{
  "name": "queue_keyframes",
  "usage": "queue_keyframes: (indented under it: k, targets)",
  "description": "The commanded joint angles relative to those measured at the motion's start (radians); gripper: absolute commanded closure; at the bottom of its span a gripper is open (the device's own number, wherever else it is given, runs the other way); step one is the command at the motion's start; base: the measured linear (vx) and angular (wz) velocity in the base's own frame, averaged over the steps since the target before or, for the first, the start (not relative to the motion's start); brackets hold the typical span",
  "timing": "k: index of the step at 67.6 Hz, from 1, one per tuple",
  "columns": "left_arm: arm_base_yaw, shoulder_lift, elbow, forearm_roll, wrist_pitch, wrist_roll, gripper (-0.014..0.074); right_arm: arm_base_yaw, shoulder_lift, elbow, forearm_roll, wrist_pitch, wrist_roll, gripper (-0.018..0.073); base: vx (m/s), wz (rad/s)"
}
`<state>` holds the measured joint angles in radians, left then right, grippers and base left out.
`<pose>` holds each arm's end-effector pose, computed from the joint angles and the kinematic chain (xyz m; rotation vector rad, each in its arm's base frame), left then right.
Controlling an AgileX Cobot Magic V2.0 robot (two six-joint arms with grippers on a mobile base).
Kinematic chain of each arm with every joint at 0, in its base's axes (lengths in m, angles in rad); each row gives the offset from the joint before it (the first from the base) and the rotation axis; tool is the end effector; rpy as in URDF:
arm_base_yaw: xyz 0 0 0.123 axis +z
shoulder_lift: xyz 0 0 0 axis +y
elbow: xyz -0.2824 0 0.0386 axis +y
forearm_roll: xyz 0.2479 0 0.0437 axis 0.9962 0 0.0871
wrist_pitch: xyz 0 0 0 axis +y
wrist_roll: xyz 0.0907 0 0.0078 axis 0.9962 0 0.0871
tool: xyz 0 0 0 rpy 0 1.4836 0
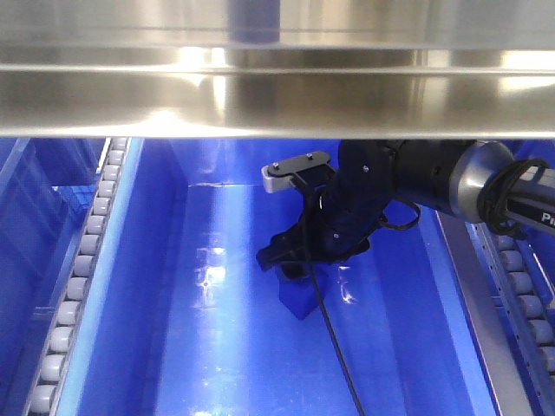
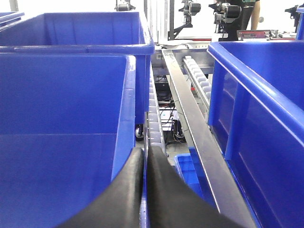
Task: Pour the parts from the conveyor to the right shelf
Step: 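Open the right gripper to release the block and withdraw it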
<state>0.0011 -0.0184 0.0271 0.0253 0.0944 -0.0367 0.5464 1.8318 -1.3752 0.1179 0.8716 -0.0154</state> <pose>0.0562 0.0003 0.1964 -0.0119 1.5866 -0.0062 0.3217 0.2052 0.2301 -0.7035 2.7500 0.2649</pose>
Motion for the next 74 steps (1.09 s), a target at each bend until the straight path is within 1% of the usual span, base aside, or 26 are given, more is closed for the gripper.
queue_keyframes:
  k: [1, 11, 21, 34, 39, 50, 55, 59, 66, 74]
  targets:
    - [-0.004, -0.005, -0.02, -0.006, -0.073, -0.007, 0.0603, -0.002, -0.078, -0.032, -0.013, -0.064, 0.015, 0.0041, 0.0, 0.0]
    - [-0.004, -0.005, -0.02, -0.006, -0.073, -0.007, 0.0603, -0.002, -0.157, -0.032, -0.031, -0.129, 0.029, 0.006, 0.0, 0.0]
    - [-0.004, -0.005, -0.02, -0.006, -0.073, -0.007, 0.0603, -0.002, -0.234, -0.029, -0.118, -0.183, 0.102, 0.0091, 0.0, 0.0]
    - [-0.004, -0.005, -0.02, -0.006, -0.073, -0.007, 0.0603, -0.002, -0.306, -0.028, -0.192, -0.196, 0.105, 0.0104, 0.0, 0.0]
    - [-0.004, -0.005, -0.02, -0.006, -0.073, -0.007, 0.0603, -0.004, -0.334, 0.012, -0.236, -0.231, 0.135, 0.0104, 0.0, 0.0]
    - [-0.004, -0.005, -0.02, -0.006, -0.073, -0.007, 0.0603, -0.007, -0.449, 0.179, -0.344, -0.401, 0.266, 0.0104, 0.0, 0.0]
    - [-0.004, -0.005, -0.02, -0.006, -0.073, -0.007, 0.0603, -0.035, -0.508, 0.252, -0.37, -0.456, 0.315, 0.0104, 0.0, 0.0]
    - [-0.004, -0.005, -0.02, -0.006, -0.073, -0.007, 0.0603, -0.083, -0.542, 0.296, -0.374, -0.471, 0.339, 0.0104, 0.0, 0.0]
    - [-0.004, -0.005, -0.02, -0.006, -0.073, -0.007, 0.0603, -0.177, -0.601, 0.352, -0.361, -0.459, 0.331, 0.0104, 0.0, 0.0]
    - [-0.004, -0.005, -0.02, -0.006, -0.073, -0.007, 0.0603, -0.254, -0.692, 0.431, -0.363, -0.461, 0.297, 0.0104, 0.0, 0.0]
